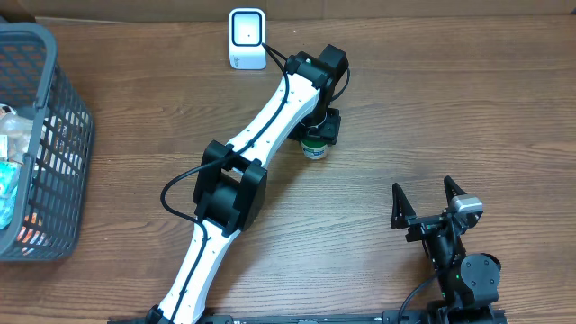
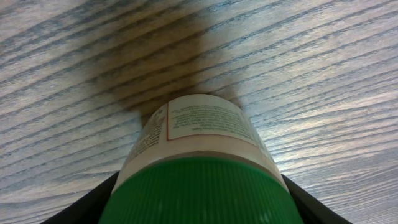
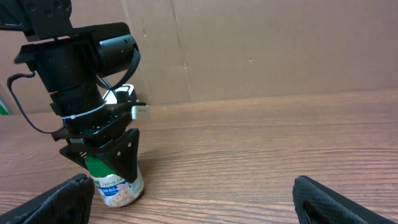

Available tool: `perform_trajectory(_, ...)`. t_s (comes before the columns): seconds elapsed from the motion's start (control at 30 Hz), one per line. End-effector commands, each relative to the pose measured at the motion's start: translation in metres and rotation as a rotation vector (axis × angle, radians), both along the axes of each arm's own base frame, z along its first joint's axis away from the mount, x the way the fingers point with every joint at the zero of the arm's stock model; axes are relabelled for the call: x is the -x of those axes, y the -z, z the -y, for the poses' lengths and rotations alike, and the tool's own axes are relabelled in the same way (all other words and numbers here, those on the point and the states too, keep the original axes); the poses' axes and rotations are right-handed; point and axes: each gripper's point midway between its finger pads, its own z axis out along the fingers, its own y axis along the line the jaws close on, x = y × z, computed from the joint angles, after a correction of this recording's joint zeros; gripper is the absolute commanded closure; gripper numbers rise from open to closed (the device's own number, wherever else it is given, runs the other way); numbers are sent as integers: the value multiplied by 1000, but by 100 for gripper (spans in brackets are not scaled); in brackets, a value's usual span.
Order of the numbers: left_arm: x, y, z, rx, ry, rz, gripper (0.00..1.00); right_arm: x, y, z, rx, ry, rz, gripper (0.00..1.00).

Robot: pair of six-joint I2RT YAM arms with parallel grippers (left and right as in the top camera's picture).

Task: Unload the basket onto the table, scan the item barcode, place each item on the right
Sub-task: 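Lift the jar and hold it in front of the white scanner, then set the jar down on the table and open the left gripper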

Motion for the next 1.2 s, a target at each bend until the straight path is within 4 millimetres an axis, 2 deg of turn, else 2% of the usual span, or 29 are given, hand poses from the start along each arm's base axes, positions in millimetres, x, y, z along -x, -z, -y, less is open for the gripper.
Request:
perform_trajectory(0.0, 4, 3, 5, 0, -4, -11, 30, 0, 1, 2, -4, 12, 8, 0)
perform_trajectory(0.2, 3, -2, 3, 8, -11, -16, 23, 0, 1, 2, -4, 12, 8, 0)
perform_trajectory(0.37, -3, -28, -3, 21, -27, 3, 21, 0, 1, 2, -4, 12, 8, 0)
perform_trajectory(0.57, -11, -84, -3, 68, -17, 82, 18, 0, 1, 2, -4, 12, 8, 0)
perform_trajectory(0.73, -14, -130, -12, 108, -30, 153, 16, 0, 1, 2, -4, 12, 8, 0)
perform_trajectory(0.87, -19, -167, -12, 222, -8, 218, 12, 0, 1, 2, -4, 12, 8, 0)
perform_trajectory(0.97, -23, -191, -23, 263, -32, 263, 12, 0, 1, 2, -4, 12, 8, 0)
perform_trajectory(1.17, -27, -237, -58, 299, -93, 357, 13, 0, 1, 2, -4, 13, 8, 0)
